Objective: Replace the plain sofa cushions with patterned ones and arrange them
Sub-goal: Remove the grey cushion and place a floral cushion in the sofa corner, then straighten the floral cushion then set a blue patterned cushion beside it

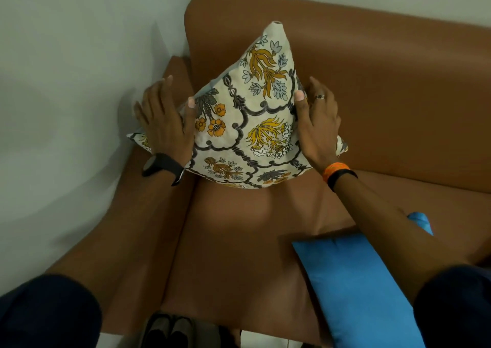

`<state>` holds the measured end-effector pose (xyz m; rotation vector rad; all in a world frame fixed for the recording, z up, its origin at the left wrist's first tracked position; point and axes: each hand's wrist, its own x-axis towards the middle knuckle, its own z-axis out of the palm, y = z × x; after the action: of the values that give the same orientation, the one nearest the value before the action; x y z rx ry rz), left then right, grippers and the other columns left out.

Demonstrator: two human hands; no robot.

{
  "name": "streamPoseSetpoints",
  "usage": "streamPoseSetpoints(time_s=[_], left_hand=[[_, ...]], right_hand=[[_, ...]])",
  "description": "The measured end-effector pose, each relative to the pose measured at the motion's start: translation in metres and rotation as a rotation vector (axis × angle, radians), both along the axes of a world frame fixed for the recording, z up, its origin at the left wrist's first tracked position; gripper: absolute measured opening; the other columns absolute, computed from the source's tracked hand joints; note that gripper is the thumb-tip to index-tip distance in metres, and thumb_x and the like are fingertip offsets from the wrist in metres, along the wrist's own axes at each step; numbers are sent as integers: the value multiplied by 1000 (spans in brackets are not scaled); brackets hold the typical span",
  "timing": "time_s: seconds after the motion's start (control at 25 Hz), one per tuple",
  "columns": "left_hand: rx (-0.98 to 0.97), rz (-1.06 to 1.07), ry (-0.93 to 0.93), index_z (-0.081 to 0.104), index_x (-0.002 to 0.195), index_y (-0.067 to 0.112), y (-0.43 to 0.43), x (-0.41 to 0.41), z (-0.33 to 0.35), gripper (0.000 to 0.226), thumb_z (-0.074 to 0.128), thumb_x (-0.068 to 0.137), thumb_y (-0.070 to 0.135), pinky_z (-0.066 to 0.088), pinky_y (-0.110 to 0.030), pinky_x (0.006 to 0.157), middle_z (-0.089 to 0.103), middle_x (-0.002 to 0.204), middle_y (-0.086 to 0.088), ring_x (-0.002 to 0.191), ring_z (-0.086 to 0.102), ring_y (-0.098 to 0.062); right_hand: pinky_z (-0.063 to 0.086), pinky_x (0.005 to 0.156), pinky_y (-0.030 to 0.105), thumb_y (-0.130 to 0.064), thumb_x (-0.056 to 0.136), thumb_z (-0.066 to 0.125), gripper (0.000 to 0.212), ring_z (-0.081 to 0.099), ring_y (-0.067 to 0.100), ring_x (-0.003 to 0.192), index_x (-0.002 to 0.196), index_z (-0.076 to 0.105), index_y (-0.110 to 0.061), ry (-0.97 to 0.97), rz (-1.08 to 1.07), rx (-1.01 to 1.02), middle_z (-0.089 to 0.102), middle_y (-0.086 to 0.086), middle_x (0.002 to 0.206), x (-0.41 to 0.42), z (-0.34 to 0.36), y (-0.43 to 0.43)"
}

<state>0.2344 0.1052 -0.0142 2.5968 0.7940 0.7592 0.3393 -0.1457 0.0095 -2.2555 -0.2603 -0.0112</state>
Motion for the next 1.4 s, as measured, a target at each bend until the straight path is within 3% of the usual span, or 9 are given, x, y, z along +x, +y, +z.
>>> streamPoseSetpoints(time_s=[0.32, 0.48, 0.56, 0.68, 0.84, 0.96, 1.12, 1.28, 1.4], left_hand=[[268, -381, 49, 31, 154, 7, -148, -84, -15, 64, 45, 103, 43, 18, -62, 124, 30, 162, -19, 154, 20, -35], [174, -637, 272, 36, 151, 6, -264, -143, -69, 65, 53, 96, 34, 20, -56, 124, 38, 158, -22, 153, 22, -36], [278, -782, 421, 30, 152, 10, -308, -173, -101, 72, 54, 88, 35, 17, -51, 125, 45, 154, -23, 150, 24, -36], [398, -958, 669, 13, 159, 21, -360, -218, -141, 101, 67, 75, 40, 38, -55, 118, 39, 158, -18, 149, 31, -39], [280, -860, 729, 10, 160, 21, -410, -243, -159, 103, 72, 81, 44, 35, -59, 117, 28, 162, -24, 151, 23, -47], [237, -804, 777, 32, 155, 17, -415, -230, -139, 111, 89, 60, 18, 46, -60, 109, 34, 160, -23, 145, 34, -47], [385, -812, 538, 52, 143, 14, -369, -179, -89, 71, 62, 75, -4, 52, -62, 98, 57, 143, -22, 130, 56, -42], [305, -527, 345, 31, 154, 13, -271, -76, -15, 88, 80, 80, 15, 33, -65, 118, 34, 161, -20, 150, 31, -40], [346, -403, 396, 9, 159, 22, -182, 6, 30, 118, 78, 69, 54, 13, -64, 125, 19, 166, -14, 156, 12, -35]], right_hand=[[15, 127, 42, -51, 108, 45, 66, 21, 23, 160, 165, 25, -25, -2, 292, -115, 23, 5, 174, -39, -18, -137], [33, 123, 59, -42, 101, 65, 71, 33, 34, 155, 160, 36, -16, 13, 497, -343, 33, 13, 169, -93, -53, -276], [37, 119, 62, -36, 93, 78, 77, 35, 35, 155, 157, 43, -12, 39, 572, -412, 37, 14, 167, -115, -71, -343], [32, 123, 62, -57, 87, 74, 89, 22, 29, 161, 159, 40, -19, 68, 753, -600, 28, 9, 171, -151, -99, -439], [19, 124, 62, -88, 74, 59, 111, 18, 27, 163, 162, 34, -26, 24, 851, -723, 21, 6, 175, -200, -133, -505], [18, 121, 66, -92, 72, 58, 113, 16, 25, 162, 160, 40, -24, 48, 764, -663, 26, 7, 173, -208, -140, -497], [28, 123, 64, -70, 89, 58, 83, 35, 26, 154, 150, 53, -15, 92, 539, -401, 43, 10, 164, -161, -121, -428], [41, 120, 50, -37, 89, 82, 87, 46, 33, 145, 159, 36, -15, 251, 381, -159, 41, 12, 164, -74, -86, -315], [40, 122, 49, -34, 75, 94, 108, 42, 32, 148, 161, 32, -15, 337, 338, -104, 41, 13, 163, -6, -78, -239]])
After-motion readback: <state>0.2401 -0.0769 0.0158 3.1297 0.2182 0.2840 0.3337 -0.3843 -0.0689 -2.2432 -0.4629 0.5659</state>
